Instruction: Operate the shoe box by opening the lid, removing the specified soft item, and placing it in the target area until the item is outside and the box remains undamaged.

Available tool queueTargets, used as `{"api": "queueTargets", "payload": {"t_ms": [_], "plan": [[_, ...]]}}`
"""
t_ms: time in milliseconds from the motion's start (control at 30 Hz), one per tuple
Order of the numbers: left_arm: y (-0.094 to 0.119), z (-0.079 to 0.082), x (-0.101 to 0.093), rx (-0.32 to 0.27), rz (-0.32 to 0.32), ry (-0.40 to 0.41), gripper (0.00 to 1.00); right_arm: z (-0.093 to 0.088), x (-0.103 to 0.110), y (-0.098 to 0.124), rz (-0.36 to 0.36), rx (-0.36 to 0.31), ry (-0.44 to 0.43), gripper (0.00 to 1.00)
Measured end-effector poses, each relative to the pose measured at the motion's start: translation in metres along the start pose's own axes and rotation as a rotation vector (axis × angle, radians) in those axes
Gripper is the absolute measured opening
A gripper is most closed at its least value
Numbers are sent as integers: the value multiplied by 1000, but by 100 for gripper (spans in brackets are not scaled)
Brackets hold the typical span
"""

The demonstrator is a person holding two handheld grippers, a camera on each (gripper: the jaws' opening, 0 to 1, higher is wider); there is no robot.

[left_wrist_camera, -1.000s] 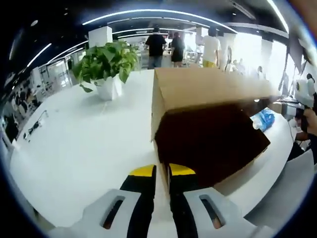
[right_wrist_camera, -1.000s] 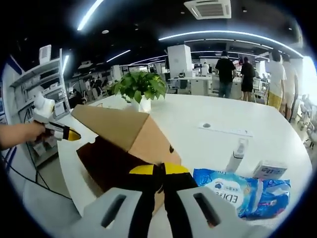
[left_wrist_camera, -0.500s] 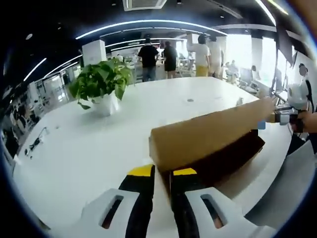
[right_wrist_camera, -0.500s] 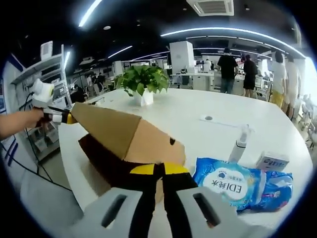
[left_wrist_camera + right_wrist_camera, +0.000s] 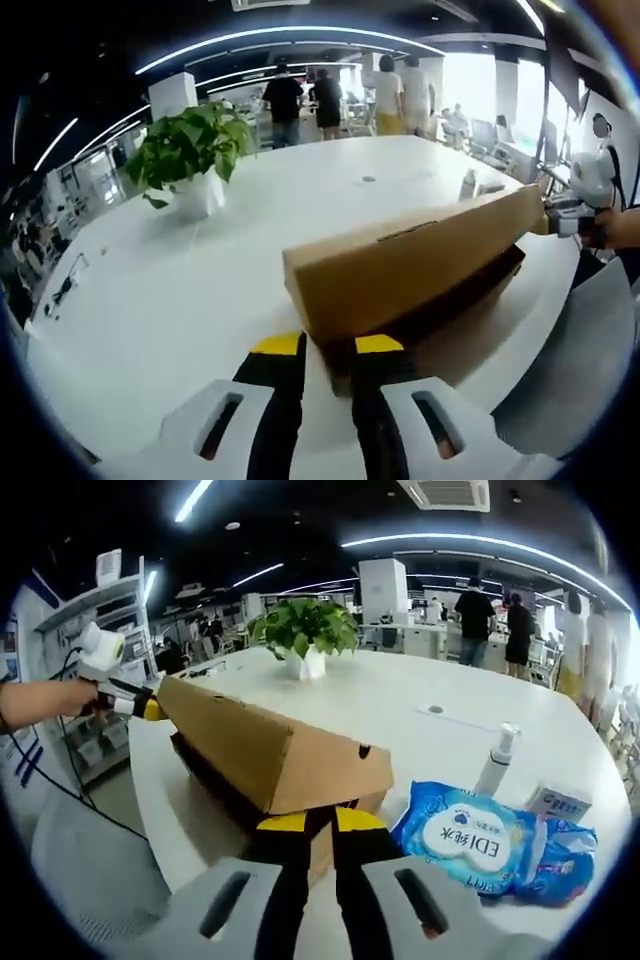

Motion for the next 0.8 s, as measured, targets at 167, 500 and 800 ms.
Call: {"api": "queueTargets", "payload": {"t_ms": [167, 500, 800], "plan": [[-1, -7, -4, 12, -12, 14, 16, -5, 7, -1, 32, 18, 63, 14], [-4, -22, -9, 54, -25, -20, 19, -18, 13, 1, 60, 58, 108, 21], [-10, -38, -11, 108, -23, -35, 21, -34, 17, -4, 82, 116, 122, 23]]}}
Point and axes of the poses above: the point that each gripper's makers call its tool centre point, and the gripper's own axes: y roughly backward along the fingers, x roughly to its left, z roughly out of its top, the point moved 6 cm from there along y, roughly backward along the fingers, and after that the axes turned 1 degree about -x, right-handed, at the moved point
